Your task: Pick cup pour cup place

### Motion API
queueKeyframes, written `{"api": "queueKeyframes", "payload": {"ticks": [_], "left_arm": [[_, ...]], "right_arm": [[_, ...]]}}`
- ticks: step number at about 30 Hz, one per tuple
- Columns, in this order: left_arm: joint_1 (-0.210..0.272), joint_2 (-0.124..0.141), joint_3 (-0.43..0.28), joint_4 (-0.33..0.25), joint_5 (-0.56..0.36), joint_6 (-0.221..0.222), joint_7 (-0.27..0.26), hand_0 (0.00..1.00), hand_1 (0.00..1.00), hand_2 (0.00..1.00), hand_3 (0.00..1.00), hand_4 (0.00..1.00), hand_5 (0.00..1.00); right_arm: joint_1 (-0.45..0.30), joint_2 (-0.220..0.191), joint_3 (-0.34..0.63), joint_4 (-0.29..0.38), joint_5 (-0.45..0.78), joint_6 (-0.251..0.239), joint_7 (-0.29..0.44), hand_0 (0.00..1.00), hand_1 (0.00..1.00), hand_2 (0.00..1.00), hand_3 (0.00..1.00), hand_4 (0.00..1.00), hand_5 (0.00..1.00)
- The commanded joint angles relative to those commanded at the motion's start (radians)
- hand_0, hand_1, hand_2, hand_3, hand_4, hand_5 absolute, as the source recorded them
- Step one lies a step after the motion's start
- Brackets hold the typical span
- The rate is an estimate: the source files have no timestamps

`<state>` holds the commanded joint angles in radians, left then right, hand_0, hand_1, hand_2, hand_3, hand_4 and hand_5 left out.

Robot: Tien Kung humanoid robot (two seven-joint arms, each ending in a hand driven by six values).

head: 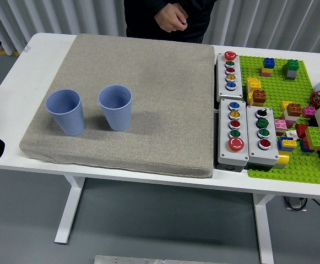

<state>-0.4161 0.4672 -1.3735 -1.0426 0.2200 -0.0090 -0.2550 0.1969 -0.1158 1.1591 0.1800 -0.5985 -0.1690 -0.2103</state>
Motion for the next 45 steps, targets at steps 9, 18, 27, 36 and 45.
{"api": "queueKeyframes", "payload": {"ticks": [9, 18, 27, 36, 45], "left_arm": [[0.007, -0.005, -0.004, 0.009, -0.169, 0.016, -0.008, 0.922, 0.924, 0.998, 0.998, 0.824, 0.958], [0.025, -0.012, -0.011, -0.015, -0.129, 0.034, -0.010, 0.922, 0.922, 0.998, 0.998, 0.825, 0.969], [0.045, -0.025, -0.008, -0.031, -0.105, 0.035, -0.008, 0.921, 0.906, 0.998, 0.998, 0.826, 0.990], [0.039, -0.034, -0.009, -0.029, -0.101, 0.037, -0.009, 0.917, 0.903, 0.998, 0.998, 0.823, 0.994], [0.045, -0.046, -0.024, -0.043, -0.092, 0.047, -0.013, 0.915, 0.894, 0.998, 0.998, 0.814, 0.998]], "right_arm": [[0.003, 0.000, 0.003, 0.000, -0.006, 0.001, -0.001, 0.720, 0.682, 0.717, 0.681, 0.307, 0.279], [-0.007, 0.001, 0.008, 0.000, -0.014, 0.001, -0.003, 0.720, 0.682, 0.716, 0.681, 0.308, 0.279], [-0.014, 0.001, 0.019, 0.000, -0.025, 0.003, -0.004, 0.718, 0.683, 0.717, 0.682, 0.307, 0.278], [-0.008, 0.001, 0.016, 0.000, -0.016, 0.003, -0.003, 0.718, 0.683, 0.717, 0.682, 0.307, 0.280], [-0.002, -0.001, 0.026, 0.000, -0.022, 0.004, -0.002, 0.719, 0.683, 0.717, 0.682, 0.308, 0.280]]}}
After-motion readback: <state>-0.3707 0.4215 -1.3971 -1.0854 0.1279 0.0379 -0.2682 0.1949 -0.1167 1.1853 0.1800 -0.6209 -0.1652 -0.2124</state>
